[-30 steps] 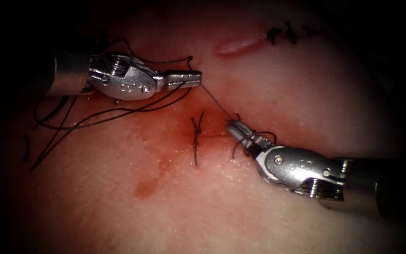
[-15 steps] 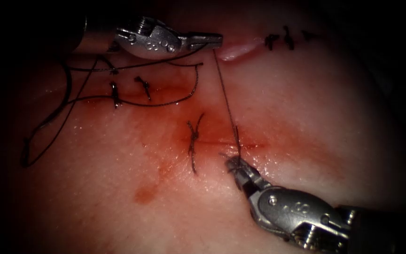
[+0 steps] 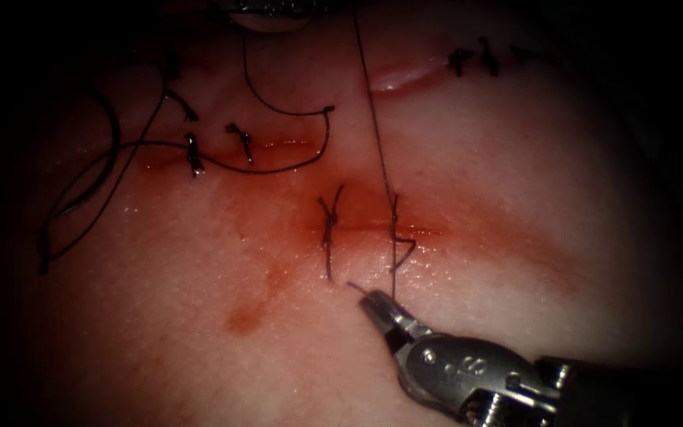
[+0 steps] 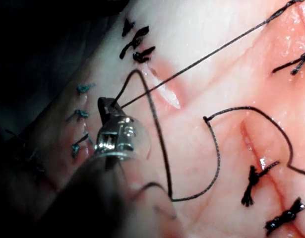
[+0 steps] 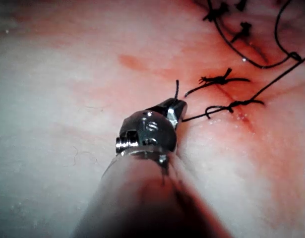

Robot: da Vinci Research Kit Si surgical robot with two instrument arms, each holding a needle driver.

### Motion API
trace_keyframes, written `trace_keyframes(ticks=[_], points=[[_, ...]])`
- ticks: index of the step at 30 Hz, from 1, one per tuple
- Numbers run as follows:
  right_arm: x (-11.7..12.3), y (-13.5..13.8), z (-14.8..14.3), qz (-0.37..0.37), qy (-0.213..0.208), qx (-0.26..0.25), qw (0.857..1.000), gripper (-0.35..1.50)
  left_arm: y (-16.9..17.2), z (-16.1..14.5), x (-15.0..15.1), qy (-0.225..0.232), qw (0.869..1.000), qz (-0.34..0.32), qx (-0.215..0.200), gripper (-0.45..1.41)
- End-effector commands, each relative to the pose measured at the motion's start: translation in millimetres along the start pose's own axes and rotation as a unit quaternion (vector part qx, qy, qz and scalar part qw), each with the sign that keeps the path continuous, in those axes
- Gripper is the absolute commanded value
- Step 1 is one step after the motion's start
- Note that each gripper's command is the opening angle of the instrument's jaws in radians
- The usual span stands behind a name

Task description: Wound Closure

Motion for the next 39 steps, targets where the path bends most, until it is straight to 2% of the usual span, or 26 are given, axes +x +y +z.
trace_keyframes(ticks=[1, 9, 11, 16, 21, 23, 26, 31, 34, 35, 36, 37, 38, 39], points=[[0.9, -0.5, 0.6, 0.007, 0.015, 0.007, 1.0, -0.35, -0.9, 0.9, -0.1, 0.0, 1.0, -0.001, 0.005, -0.45], [0.7, -0.7, 0.4, 0.004, 0.029, 0.015, 0.999, -0.35, -2.9, 1.8, -1.2, -0.01, 0.999, 0.003, 0.049, -0.45], [-0.2, -1.3, -0.1, 0.0, 0.028, 0.02, 0.999, -0.35, -4.2, 2.8, -2.8, -0.032, 0.996, 0.005, 0.082, -0.45], [-2.5, -2.0, -1.7, -0.012, 0.024, 0.024, 0.999, -0.35, -4.4, 3.9, -4.5, -0.048, 0.994, 0.005, 0.097, -0.45], [-3.1, -2.3, -3.9, -0.015, 0.023, 0.026, 0.999, -0.35, -4.6, 4.4, -5.7, -0.059, 0.993, 0.006, 0.105, -0.45], [-3.5, -3.1, -5.4, -0.013, 0.027, 0.026, 0.999, -0.35, -4.9, 4.7, -6.4, -0.061, 0.992, 0.005, 0.11, -0.45], [-4.0, -3.9, -6.1, -0.012, 0.03, 0.024, 0.999, -0.35, -4.8, 5.2, -7.0, -0.063, 0.992, 0.008, 0.112, -0.45], [-4.1, -3.7, -5.6, -0.012, 0.031, 0.032, 0.999, -0.35, -4.0, 5.6, -7.0, -0.055, 0.992, 0.017, 0.112, -0.45], [-3.9, -3.2, -4.6, -0.017, 0.041, 0.075, 0.996, -0.32, -3.1, 5.1, -6.2, -0.045, 0.993, 0.017, 0.11, -0.45], [-3.9, -2.9, -3.9, -0.038, 0.062, 0.089, 0.993, 0.54, -2.5, 4.5, -5.5, -0.033, 0.994, 0.01, 0.107, -0.45], [-3.9, -2.9, -3.9, -0.038, 0.062, 0.089, 0.993, 0.54, -2.5, 4.5, -5.5, -0.033, 0.994, 0.01, 0.107, -0.45], [-3.9, -2.6, -3.6, -0.045, 0.071, 0.095, 0.992, 0.84, -2.1, 3.9, -4.9, -0.023, 0.994, 0.008, 0.105, -0.45], [-3.8, -2.1, -3.0, -0.06, 0.091, 0.104, 0.989, 1.33, -1.5, 3.0, -3.8, -0.009, 0.995, 0.006, 0.101, -0.45], [-3.8, -2.1, -3.0, -0.06, 0.091, 0.104, 0.989, 1.33, -1.5, 3.0, -3.8, -0.009, 0.995, 0.006, 0.101, -0.45]])
